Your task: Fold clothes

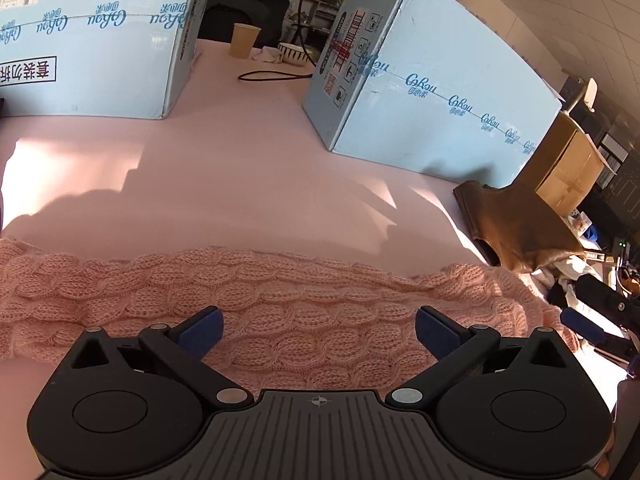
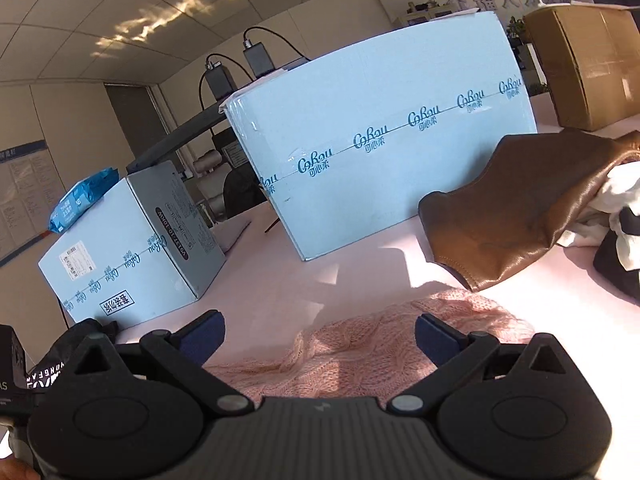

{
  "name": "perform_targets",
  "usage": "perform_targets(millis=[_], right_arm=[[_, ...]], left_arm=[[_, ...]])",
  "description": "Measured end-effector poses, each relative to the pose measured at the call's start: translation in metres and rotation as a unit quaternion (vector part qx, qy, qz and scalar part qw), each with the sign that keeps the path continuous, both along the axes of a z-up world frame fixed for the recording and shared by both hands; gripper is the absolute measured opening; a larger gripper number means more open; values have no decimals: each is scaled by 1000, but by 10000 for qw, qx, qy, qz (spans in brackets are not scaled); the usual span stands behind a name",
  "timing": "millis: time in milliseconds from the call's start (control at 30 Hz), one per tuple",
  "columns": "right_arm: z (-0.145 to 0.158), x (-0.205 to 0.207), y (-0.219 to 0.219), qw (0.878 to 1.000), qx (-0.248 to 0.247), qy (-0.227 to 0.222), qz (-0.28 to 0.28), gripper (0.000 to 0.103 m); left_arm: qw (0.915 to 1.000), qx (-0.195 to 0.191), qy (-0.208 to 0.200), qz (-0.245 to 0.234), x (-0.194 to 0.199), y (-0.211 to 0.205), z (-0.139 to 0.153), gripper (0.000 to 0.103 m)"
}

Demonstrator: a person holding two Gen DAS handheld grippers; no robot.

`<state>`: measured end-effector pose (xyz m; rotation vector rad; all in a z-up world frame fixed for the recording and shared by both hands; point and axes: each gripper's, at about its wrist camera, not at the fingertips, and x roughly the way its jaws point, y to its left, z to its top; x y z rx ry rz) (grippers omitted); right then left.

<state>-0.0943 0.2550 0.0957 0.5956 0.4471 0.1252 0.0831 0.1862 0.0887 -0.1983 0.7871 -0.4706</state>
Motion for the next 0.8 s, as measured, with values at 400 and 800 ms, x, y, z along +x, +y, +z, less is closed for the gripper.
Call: perform_targets(millis=[400, 800], right_arm=[[-53, -22, -57, 9808, 1717, 741, -561, 103], [-57, 13, -51, 9784, 1772, 679, -815, 103]], left_arm=[[9967, -93, 496, -638, 1, -67, -7, 103], [9962, 193, 581, -627, 8, -74, -25, 103]])
